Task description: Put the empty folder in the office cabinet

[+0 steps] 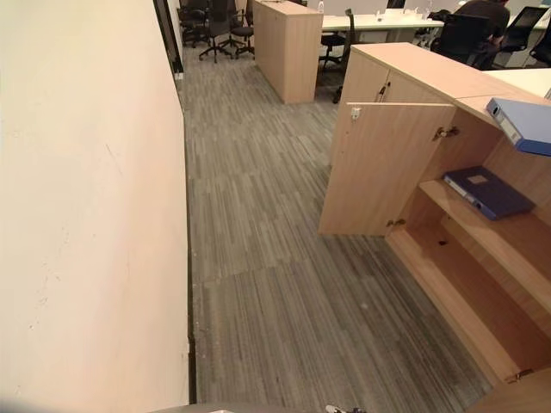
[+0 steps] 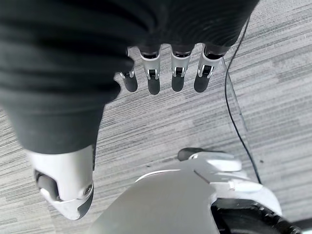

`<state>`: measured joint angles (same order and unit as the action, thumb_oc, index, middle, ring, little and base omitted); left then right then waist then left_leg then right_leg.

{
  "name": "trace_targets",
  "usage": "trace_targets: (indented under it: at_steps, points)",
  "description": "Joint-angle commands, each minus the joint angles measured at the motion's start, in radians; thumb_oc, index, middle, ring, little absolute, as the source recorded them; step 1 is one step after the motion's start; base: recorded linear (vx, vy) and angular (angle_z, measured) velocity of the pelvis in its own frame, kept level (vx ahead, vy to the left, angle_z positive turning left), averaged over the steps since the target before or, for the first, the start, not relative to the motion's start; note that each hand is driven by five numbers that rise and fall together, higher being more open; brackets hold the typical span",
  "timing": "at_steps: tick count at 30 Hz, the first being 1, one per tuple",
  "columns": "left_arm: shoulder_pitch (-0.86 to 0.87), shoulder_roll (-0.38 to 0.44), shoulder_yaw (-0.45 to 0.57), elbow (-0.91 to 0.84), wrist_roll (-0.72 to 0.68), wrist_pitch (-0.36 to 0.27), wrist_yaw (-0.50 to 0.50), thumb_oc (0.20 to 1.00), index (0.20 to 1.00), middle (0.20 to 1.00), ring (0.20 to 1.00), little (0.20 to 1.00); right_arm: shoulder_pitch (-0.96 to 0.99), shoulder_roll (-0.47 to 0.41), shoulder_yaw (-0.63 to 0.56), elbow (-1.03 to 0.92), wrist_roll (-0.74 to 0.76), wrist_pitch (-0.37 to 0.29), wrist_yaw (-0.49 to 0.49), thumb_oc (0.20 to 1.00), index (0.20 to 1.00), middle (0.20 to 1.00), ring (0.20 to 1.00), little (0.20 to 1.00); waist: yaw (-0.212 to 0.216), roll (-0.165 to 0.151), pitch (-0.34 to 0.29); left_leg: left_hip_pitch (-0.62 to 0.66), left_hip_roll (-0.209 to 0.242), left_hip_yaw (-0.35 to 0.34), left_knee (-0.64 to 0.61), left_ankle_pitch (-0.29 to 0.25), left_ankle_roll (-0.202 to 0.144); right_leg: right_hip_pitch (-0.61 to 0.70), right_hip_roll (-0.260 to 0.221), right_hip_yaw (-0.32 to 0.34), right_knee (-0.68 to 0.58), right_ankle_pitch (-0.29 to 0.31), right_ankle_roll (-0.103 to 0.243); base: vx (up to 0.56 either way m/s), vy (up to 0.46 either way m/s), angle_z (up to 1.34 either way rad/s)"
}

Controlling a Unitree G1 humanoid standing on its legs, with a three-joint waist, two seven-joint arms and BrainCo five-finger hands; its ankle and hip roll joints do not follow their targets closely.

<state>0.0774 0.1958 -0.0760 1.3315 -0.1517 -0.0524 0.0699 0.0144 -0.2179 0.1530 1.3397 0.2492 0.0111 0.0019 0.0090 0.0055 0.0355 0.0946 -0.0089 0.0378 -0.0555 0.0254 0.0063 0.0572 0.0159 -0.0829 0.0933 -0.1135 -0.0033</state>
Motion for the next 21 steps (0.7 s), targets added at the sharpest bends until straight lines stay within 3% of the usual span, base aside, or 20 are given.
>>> trace_targets:
  at_steps: [1,21]
  points:
    - [-0.023,0.023,0.038,0.037,-0.038,-0.013,-0.015,1.0,1.0,1.0,1.0,1.0,-0.049,-0.011,0.017,0.044,0.021,-0.008,0.014,1.0,1.0,1.0,1.0,1.0,0.007,-0.039,-0.002,0.044,-0.027,-0.016,-0.032,-0.062,-0.033,0.027,-0.074,-0.016,-0.181,0.214,0.141,0.01,-0.007,0.03]
    - [-0.042,0.035,-0.042,-0.007,0.079,-0.032,0.067,1.0,1.0,1.0,1.0,1.0,-0.054,-0.005,0.038,0.027,0.017,-0.021,-0.016,1.0,1.0,1.0,1.0,1.0,0.004,-0.046,0.011,0.045,-0.021,-0.025,-0.032,-0.07,-0.036,0.033,-0.072,-0.022,-0.181,0.202,0.142,0.0,-0.004,0.01]
